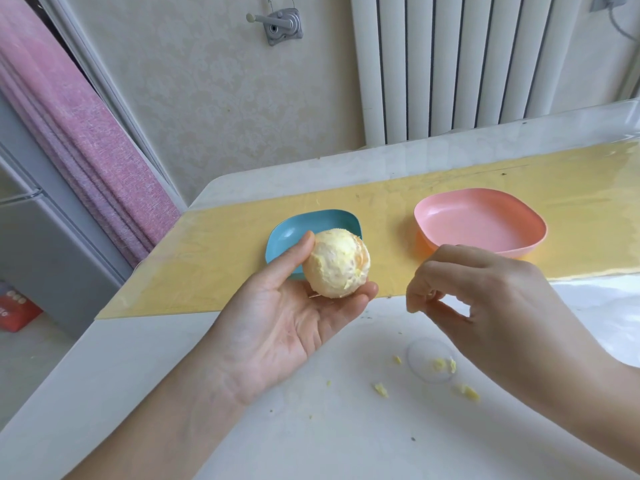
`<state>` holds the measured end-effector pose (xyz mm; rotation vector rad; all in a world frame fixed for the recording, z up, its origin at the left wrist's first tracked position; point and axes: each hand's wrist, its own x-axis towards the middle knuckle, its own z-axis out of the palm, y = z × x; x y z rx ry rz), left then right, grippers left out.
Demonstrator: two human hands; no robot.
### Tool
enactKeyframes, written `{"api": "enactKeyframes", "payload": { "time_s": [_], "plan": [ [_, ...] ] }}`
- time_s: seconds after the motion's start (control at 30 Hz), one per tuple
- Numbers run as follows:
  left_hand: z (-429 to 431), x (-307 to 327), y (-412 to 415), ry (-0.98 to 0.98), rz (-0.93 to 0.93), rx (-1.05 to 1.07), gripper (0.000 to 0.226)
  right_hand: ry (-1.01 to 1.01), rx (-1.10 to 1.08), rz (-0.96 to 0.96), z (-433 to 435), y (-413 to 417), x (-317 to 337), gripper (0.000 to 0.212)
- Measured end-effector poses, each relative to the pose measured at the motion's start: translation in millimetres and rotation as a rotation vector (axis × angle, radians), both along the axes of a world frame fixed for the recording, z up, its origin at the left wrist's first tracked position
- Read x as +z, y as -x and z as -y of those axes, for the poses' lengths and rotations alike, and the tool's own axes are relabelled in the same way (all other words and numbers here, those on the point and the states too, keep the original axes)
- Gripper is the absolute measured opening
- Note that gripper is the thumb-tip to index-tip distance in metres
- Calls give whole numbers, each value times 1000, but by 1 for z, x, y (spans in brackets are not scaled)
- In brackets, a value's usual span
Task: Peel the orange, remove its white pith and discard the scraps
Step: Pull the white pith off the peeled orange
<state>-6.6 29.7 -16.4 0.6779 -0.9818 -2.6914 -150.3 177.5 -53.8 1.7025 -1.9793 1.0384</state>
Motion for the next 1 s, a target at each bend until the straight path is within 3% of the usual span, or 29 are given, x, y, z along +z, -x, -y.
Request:
{"api": "enactKeyframes", "payload": {
  "time_s": [0.13,0.2,0.33,0.5,0.63,0.8,1.0],
  "plan": [
    [-1,-2,1,-7,30,-60,59,31,41,-7,-3,4,5,5],
    [-4,-2,2,53,87,-76,59,35,33,-40,-4,4,9,19],
    [-9,-2,1,134,110,-125,46,113,-18,-98,-1,2,11,6],
    [-10,-5,1,140,92,-118,44,128,42,-65,-2,3,10,18],
    [-11,-8,2,132,46,-59,45,164,-38,-73,-2,0,11,4],
    [-12,-10,2,127,-61,-16,42,170,8,66,-2,-3,11,20],
    [-16,-14,1,305,-226,-45,56,244,113,313,-5,-15,13,23]
  ]
}}
